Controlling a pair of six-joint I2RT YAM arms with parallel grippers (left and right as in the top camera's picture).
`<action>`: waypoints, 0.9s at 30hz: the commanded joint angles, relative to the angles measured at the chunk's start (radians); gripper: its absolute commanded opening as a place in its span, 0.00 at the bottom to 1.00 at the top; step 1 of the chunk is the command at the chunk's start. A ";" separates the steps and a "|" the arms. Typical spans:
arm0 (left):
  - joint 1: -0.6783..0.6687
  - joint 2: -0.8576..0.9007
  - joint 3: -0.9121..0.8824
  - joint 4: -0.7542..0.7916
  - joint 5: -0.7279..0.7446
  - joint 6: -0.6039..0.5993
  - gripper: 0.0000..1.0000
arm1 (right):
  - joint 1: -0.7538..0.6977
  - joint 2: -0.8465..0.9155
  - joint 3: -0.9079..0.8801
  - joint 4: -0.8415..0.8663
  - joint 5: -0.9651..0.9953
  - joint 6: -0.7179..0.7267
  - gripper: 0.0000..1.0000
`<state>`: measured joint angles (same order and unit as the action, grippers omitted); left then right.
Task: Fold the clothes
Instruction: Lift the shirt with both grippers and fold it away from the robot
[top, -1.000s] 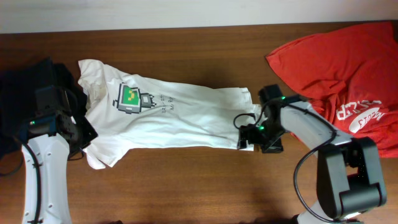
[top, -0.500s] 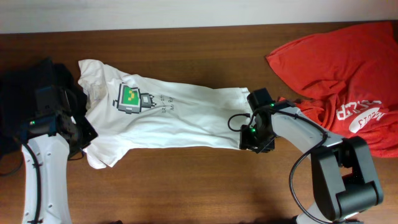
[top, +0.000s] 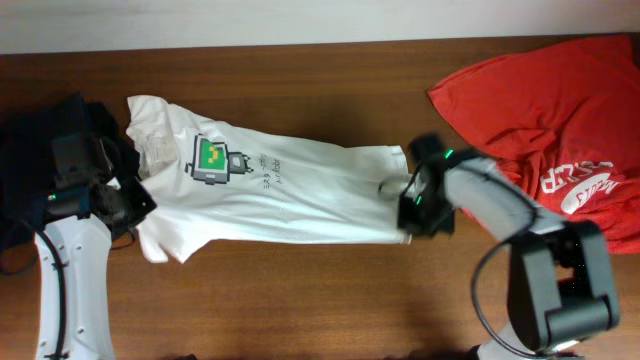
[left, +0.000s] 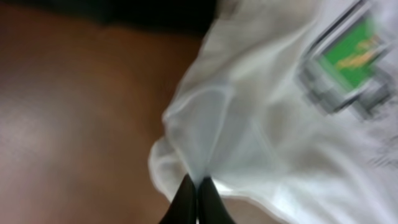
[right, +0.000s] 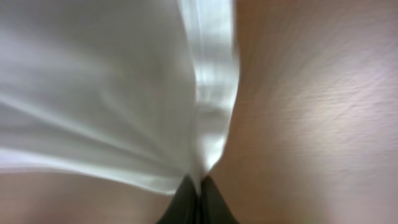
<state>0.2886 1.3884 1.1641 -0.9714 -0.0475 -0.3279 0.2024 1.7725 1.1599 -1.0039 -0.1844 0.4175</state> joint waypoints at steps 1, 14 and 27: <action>0.002 -0.009 0.088 0.066 0.115 0.047 0.00 | -0.109 -0.050 0.404 -0.190 0.017 -0.114 0.04; 0.132 -0.058 0.958 -0.051 0.166 0.098 0.00 | -0.204 -0.075 1.740 -0.665 0.224 -0.174 0.04; -0.003 0.517 0.969 0.866 0.312 0.164 0.00 | -0.209 0.379 1.737 0.071 0.171 -0.109 0.04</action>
<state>0.2703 1.9095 2.1025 -0.2577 0.3401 -0.1753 0.0143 2.2147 2.8761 -1.0790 -0.0418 0.2649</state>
